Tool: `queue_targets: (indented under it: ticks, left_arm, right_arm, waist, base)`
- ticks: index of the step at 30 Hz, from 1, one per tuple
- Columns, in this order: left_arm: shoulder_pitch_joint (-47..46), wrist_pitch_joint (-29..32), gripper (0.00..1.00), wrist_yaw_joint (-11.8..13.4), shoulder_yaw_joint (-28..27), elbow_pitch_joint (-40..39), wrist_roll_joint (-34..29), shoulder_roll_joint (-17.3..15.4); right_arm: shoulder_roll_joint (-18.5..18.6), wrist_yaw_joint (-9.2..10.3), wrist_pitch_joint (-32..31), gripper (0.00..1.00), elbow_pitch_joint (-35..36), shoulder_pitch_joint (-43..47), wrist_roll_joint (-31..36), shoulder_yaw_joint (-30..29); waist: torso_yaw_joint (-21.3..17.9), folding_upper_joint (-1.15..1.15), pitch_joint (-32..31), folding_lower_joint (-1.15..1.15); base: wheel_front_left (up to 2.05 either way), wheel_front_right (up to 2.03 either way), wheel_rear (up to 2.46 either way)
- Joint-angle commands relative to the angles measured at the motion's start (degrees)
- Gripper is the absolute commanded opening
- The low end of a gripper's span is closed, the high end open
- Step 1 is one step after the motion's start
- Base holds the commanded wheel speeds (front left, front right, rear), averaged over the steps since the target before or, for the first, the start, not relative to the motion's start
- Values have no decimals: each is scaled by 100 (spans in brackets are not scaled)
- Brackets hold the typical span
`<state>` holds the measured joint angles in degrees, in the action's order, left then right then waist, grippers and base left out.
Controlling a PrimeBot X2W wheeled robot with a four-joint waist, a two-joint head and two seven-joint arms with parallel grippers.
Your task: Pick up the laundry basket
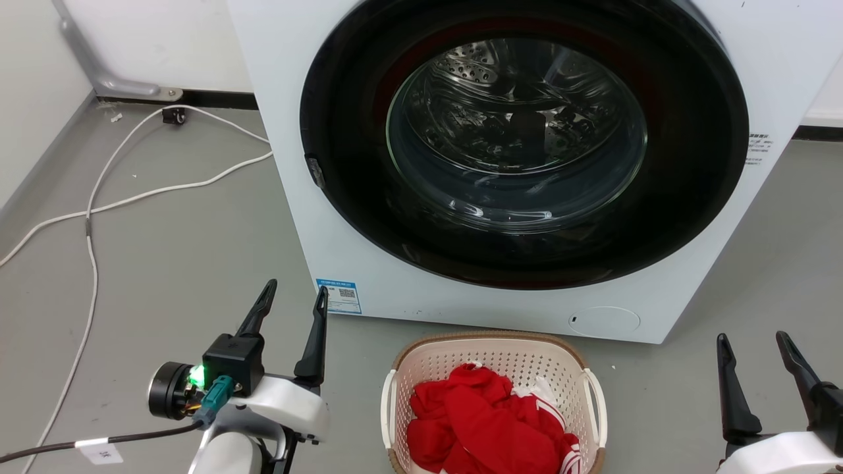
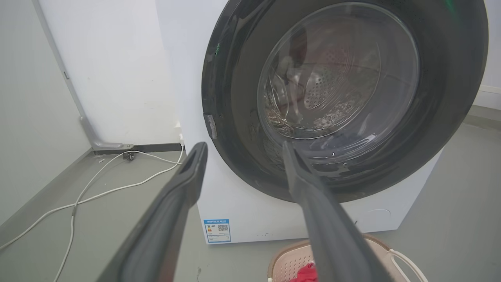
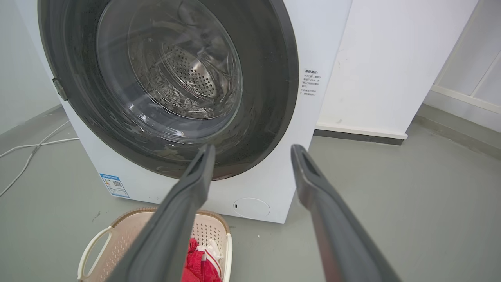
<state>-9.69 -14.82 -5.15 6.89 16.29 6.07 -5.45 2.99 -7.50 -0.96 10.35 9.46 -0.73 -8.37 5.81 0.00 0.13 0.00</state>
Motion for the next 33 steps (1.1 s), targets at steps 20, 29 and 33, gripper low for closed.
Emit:
queue_targets:
  ticks: [20,29,33]
  left_arm:
    - [16,-44,100,-30,-104,94,-35,49]
    - [-294,-39,100,-60,-129,317,42,57]
    - [-693,8,100,-90,-107,617,139,40]
  right_arm:
    - [-21,3,182,100,-178,17,-19,-53]
    - [-19,3,10,100,-434,-286,-210,-57]
    - [-18,2,-181,100,-630,-642,-239,36]
  waist:
    - [-19,0,15,0]
    - [-70,0,254,0]
    - [-121,0,559,0]
  base:
    - [0,0,0]
    - [0,0,0]
    - [0,0,0]
